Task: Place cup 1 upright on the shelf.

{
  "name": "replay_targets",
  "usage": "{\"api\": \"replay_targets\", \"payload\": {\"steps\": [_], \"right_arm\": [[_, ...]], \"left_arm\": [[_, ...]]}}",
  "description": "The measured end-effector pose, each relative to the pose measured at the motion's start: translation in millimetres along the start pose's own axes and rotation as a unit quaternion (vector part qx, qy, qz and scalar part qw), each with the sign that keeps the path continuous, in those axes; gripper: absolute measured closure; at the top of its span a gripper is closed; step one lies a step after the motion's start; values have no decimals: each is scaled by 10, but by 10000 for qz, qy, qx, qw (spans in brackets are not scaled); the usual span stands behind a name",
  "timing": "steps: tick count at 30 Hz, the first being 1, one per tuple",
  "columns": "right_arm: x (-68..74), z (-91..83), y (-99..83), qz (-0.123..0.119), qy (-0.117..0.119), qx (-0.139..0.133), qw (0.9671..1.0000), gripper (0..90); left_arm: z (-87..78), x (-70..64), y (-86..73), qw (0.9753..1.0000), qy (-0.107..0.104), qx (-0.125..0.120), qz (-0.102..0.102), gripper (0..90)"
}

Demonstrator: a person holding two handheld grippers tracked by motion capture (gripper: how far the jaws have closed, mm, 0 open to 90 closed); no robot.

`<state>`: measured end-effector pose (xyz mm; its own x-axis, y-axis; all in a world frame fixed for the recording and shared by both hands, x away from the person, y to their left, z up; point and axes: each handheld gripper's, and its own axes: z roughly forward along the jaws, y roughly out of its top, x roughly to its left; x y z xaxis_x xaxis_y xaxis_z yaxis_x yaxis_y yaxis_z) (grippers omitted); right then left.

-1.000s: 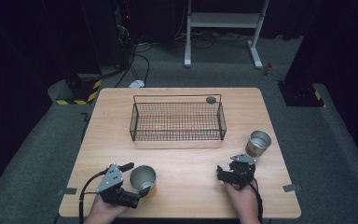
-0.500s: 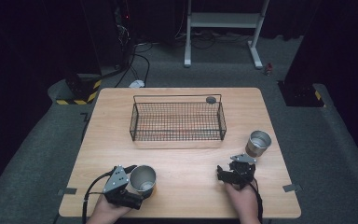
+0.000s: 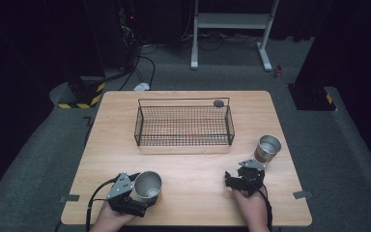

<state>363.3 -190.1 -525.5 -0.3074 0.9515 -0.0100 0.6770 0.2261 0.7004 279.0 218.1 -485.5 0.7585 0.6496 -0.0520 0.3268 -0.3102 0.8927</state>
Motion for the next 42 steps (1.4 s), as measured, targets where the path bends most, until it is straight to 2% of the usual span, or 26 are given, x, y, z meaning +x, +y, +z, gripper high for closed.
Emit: {"api": "replay_targets", "payload": {"steps": [9, 14, 17, 20, 26, 30, 32, 40, 42], "right_arm": [[4, -2, -1, -8, -20, -5, 10000, 96], [3, -1, -1, -18, -21, -8, 10000, 96], [2, -1, -1, -23, -20, -9, 10000, 96], [2, -1, -1, -21, -16, -9, 10000, 96], [3, -2, -1, -10, -18, -6, 10000, 96], [3, -2, -1, -12, -19, -6, 10000, 96], [2, -2, -1, -13, -15, -6, 10000, 96], [3, -4, -2, 9, 14, 2, 10000, 99], [-2, -2, -1, -50, 42, -9, 10000, 97]], "left_arm": [[43, -22, -15, 10000, 17, 5, 97, 12], [25, -17, -33, 9999, 42, -92, 106, 72], [-8, -25, -38, 9996, 24, -215, 182, 135], [-11, -28, -41, 9996, 28, -227, 187, 139], [-65, -18, -16, 9991, 127, -359, 162, 141], [-116, 31, -5, 9985, 260, -482, 53, 141], [-127, 46, -6, 9984, 230, -519, -18, 141], [-146, 69, 15, 9978, 296, -595, -8, 141], [-160, 81, 32, 9974, 299, -647, -56, 141]]}}
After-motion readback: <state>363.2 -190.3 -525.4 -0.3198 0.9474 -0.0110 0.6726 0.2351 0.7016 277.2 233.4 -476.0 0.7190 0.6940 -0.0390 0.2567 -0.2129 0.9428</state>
